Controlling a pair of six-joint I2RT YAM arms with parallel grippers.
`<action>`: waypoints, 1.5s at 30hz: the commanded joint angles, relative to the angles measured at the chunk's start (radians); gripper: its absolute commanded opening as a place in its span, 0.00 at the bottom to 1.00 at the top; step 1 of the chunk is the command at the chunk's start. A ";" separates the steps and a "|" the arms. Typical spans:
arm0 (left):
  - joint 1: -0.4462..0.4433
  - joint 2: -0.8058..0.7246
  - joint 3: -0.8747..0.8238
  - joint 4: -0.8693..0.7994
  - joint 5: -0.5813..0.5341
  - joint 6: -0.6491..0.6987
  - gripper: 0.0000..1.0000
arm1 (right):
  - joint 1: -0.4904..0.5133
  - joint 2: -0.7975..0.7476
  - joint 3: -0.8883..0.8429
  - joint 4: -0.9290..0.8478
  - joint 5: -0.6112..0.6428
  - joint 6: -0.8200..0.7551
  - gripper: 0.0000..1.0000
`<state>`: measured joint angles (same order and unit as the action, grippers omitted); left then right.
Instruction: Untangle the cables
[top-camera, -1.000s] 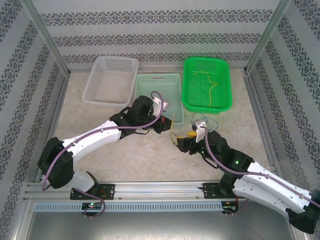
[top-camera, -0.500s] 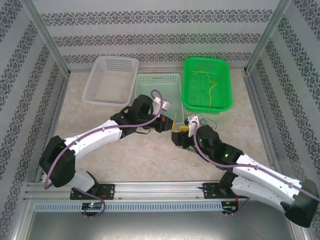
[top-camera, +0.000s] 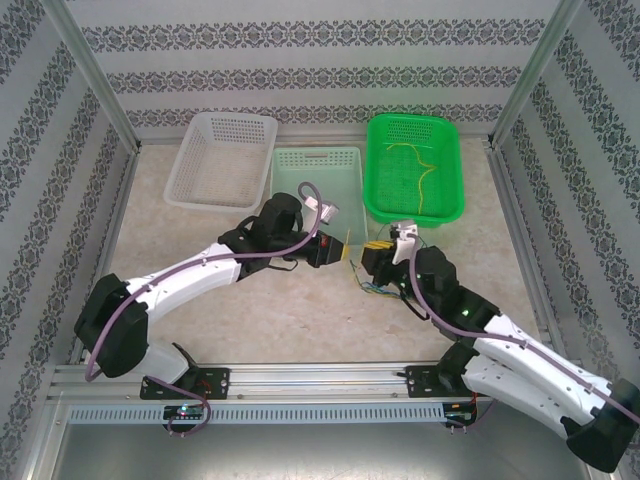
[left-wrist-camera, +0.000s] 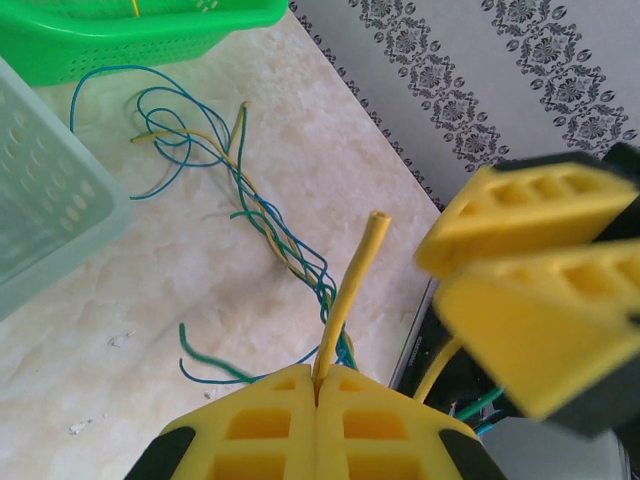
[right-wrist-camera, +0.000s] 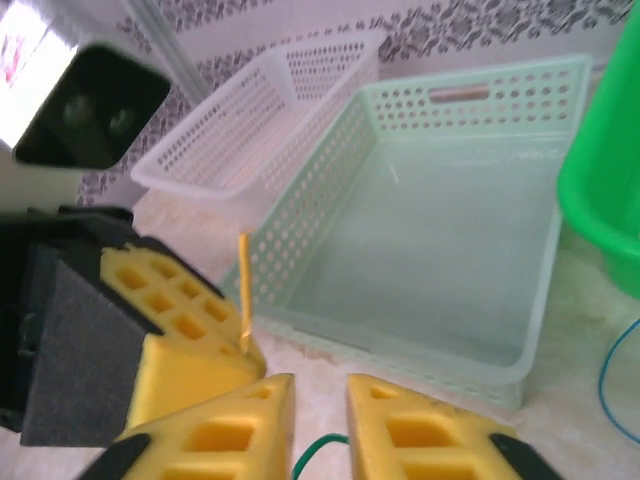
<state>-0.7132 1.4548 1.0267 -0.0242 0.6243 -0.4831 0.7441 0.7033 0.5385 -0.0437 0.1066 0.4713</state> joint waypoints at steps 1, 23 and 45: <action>0.011 -0.043 -0.006 0.027 0.001 0.012 0.00 | -0.029 -0.009 -0.015 -0.044 0.022 0.052 0.10; 0.202 -0.369 -0.176 -0.221 -0.114 0.138 0.00 | -0.417 -0.084 0.315 -0.588 0.188 -0.017 0.00; 0.244 -0.406 -0.165 -0.294 -0.169 0.184 0.00 | -0.603 -0.047 0.423 -0.747 0.282 -0.062 0.00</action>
<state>-0.4820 1.0809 0.8604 -0.2890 0.4770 -0.3202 0.1608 0.6563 0.9405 -0.7921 0.3912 0.4370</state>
